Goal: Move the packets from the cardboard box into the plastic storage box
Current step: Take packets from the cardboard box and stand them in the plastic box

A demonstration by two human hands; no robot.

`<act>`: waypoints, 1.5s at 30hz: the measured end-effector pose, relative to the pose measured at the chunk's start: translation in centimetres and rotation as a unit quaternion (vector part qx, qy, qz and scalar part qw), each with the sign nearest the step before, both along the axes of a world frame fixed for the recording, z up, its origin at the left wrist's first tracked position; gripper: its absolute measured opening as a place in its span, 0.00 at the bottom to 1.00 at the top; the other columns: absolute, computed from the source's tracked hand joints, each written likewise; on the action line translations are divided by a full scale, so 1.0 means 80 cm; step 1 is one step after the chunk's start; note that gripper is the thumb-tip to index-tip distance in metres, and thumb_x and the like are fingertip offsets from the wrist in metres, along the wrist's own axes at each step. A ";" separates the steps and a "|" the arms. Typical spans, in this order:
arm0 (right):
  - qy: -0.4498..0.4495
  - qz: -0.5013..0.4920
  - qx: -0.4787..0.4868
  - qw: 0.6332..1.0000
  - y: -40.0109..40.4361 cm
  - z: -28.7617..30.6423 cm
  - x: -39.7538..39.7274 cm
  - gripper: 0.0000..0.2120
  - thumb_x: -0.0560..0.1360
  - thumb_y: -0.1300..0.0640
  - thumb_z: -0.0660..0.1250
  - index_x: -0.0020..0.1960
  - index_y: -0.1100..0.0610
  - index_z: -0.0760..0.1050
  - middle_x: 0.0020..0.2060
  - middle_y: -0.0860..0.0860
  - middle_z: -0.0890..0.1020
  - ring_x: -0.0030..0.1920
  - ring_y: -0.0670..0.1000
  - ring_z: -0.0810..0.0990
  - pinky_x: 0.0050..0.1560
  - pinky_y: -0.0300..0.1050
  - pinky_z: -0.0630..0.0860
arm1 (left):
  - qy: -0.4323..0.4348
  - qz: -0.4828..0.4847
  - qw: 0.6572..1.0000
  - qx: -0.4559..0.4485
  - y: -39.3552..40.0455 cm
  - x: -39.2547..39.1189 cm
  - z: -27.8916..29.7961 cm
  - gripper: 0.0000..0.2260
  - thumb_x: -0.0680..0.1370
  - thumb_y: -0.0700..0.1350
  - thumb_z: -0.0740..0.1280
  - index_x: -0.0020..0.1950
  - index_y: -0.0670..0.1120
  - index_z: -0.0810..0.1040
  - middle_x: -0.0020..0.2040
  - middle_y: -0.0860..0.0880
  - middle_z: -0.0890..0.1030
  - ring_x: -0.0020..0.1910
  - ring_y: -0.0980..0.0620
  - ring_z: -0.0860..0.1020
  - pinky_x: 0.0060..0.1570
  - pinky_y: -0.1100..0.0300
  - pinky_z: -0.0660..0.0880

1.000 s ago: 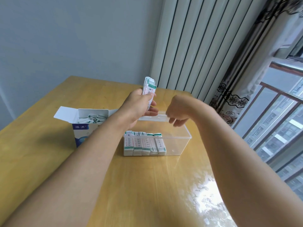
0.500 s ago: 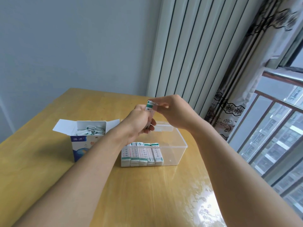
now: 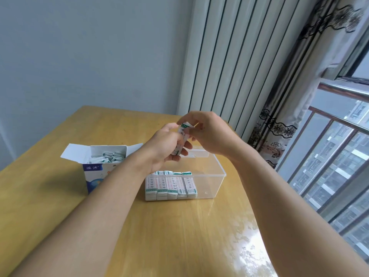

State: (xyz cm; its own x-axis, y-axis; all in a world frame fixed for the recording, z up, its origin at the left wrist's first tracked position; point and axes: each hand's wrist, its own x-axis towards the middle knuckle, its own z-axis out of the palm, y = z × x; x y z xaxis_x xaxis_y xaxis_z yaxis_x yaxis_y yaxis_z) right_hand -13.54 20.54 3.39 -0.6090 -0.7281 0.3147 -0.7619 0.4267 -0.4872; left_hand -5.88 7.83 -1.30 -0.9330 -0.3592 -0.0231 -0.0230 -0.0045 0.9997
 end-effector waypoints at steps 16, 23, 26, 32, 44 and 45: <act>0.016 0.078 -0.104 0.991 -0.116 0.004 0.066 0.08 0.77 0.62 0.71 0.51 0.50 0.83 0.48 0.45 0.86 0.46 0.44 0.83 0.55 0.46 0.81 | 0.022 0.181 0.978 -0.103 -0.120 0.109 0.034 0.10 0.85 0.41 0.59 0.55 0.47 0.81 0.36 0.49 0.72 0.31 0.53 0.69 0.30 0.62 0.65; 0.086 0.104 0.170 0.976 -0.183 -0.050 0.098 0.14 0.74 0.61 0.74 0.57 0.47 0.85 0.50 0.47 0.86 0.53 0.50 0.80 0.50 0.51 0.82 | 0.033 0.237 0.969 -0.067 -0.180 0.124 0.018 0.10 0.85 0.43 0.60 0.55 0.46 0.81 0.35 0.51 0.72 0.30 0.54 0.69 0.31 0.60 0.67; 0.096 0.099 0.206 0.969 -0.190 -0.052 0.099 0.16 0.75 0.63 0.70 0.57 0.46 0.85 0.50 0.48 0.86 0.52 0.51 0.79 0.47 0.49 0.82 | 0.038 0.232 0.970 -0.059 -0.186 0.122 0.017 0.10 0.85 0.44 0.60 0.55 0.46 0.81 0.34 0.51 0.73 0.30 0.54 0.70 0.31 0.61 0.68; 0.070 0.090 0.235 0.965 -0.197 -0.056 0.101 0.11 0.77 0.59 0.70 0.54 0.47 0.86 0.49 0.49 0.86 0.53 0.52 0.80 0.43 0.49 0.82 | 0.038 0.213 0.975 -0.041 -0.185 0.118 0.013 0.09 0.84 0.45 0.61 0.54 0.48 0.82 0.35 0.51 0.74 0.31 0.54 0.71 0.33 0.61 0.69; 0.021 0.070 0.113 0.991 -0.176 -0.049 0.095 0.02 0.75 0.55 0.75 0.44 0.49 0.86 0.43 0.45 0.87 0.46 0.46 0.82 0.40 0.44 0.82 | 0.029 0.211 0.975 -0.060 -0.182 0.119 0.012 0.10 0.85 0.45 0.61 0.56 0.48 0.82 0.39 0.50 0.77 0.34 0.53 0.75 0.36 0.60 0.72; 0.020 0.069 0.099 0.992 -0.175 -0.048 0.093 0.03 0.75 0.55 0.74 0.44 0.49 0.86 0.43 0.45 0.87 0.46 0.46 0.82 0.40 0.43 0.82 | 0.029 0.210 0.975 -0.064 -0.181 0.118 0.012 0.10 0.85 0.45 0.60 0.56 0.48 0.82 0.40 0.50 0.78 0.35 0.53 0.75 0.36 0.60 0.72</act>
